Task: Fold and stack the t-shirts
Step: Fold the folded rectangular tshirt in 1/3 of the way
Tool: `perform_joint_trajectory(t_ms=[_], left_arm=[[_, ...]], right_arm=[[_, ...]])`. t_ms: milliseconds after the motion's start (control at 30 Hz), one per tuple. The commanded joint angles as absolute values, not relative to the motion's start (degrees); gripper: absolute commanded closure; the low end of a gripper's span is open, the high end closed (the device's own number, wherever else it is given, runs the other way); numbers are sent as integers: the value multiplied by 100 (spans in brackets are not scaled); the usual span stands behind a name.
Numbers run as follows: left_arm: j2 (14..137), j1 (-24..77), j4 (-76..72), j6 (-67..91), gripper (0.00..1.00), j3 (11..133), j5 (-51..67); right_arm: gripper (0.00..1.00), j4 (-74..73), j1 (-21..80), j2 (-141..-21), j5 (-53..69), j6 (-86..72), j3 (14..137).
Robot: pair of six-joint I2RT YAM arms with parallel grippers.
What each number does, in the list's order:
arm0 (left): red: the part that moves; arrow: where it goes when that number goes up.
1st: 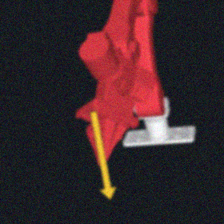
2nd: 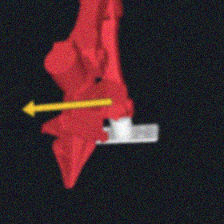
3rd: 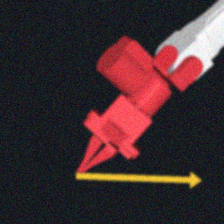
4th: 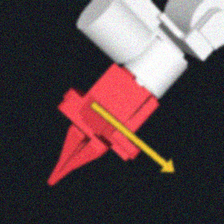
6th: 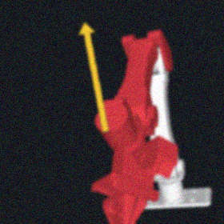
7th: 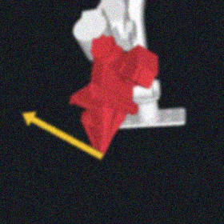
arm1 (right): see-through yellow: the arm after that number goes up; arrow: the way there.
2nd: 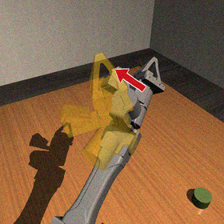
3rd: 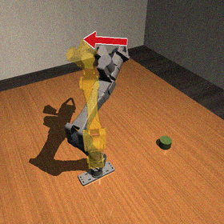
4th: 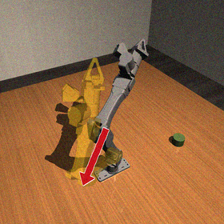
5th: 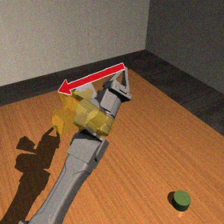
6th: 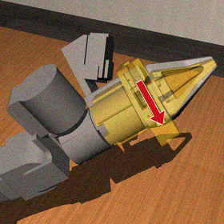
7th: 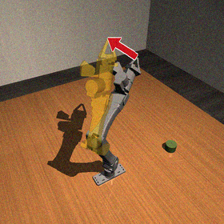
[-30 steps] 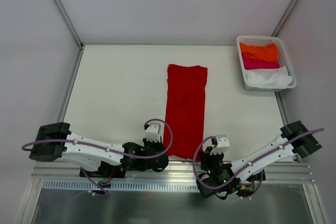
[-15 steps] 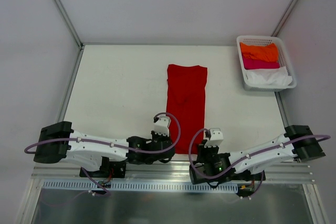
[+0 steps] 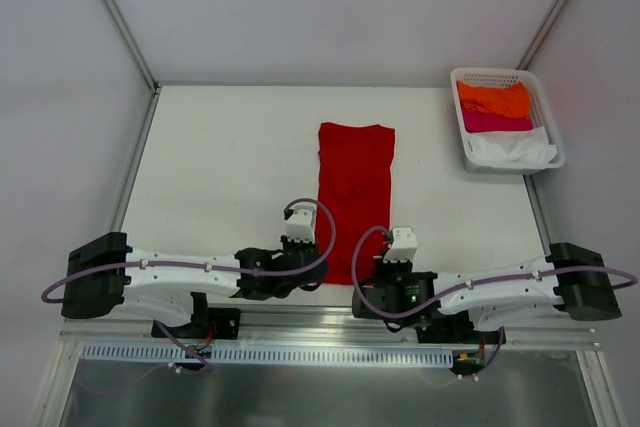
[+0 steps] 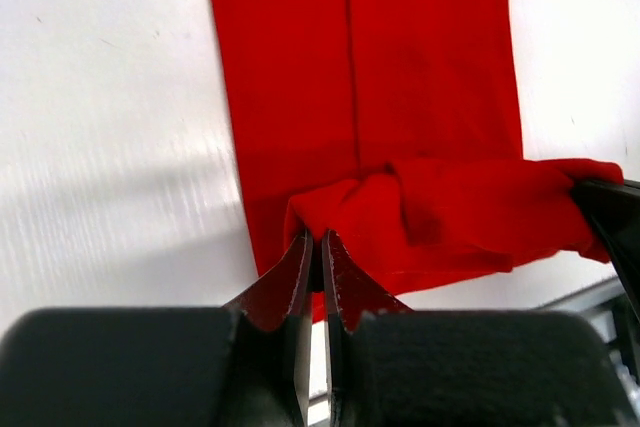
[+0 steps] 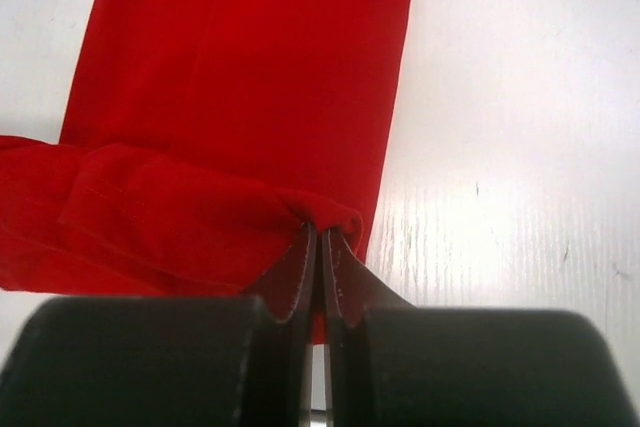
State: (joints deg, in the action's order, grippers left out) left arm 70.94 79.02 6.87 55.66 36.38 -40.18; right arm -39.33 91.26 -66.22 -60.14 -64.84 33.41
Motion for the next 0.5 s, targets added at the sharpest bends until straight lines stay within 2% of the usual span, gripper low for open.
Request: perform_joint_trajectory(t_ms=[0, 467], left_arm=[[7093, 7674, 545, 5230, 100, 3674, -3973], [7884, 6286, -772, 4299, 100, 3779, -3165]], right_arm=[[99, -3587, 8834, -6583, -6064, -5723, 3445], [99, -1927, 7200, -6759, -5696, -3615, 3410]])
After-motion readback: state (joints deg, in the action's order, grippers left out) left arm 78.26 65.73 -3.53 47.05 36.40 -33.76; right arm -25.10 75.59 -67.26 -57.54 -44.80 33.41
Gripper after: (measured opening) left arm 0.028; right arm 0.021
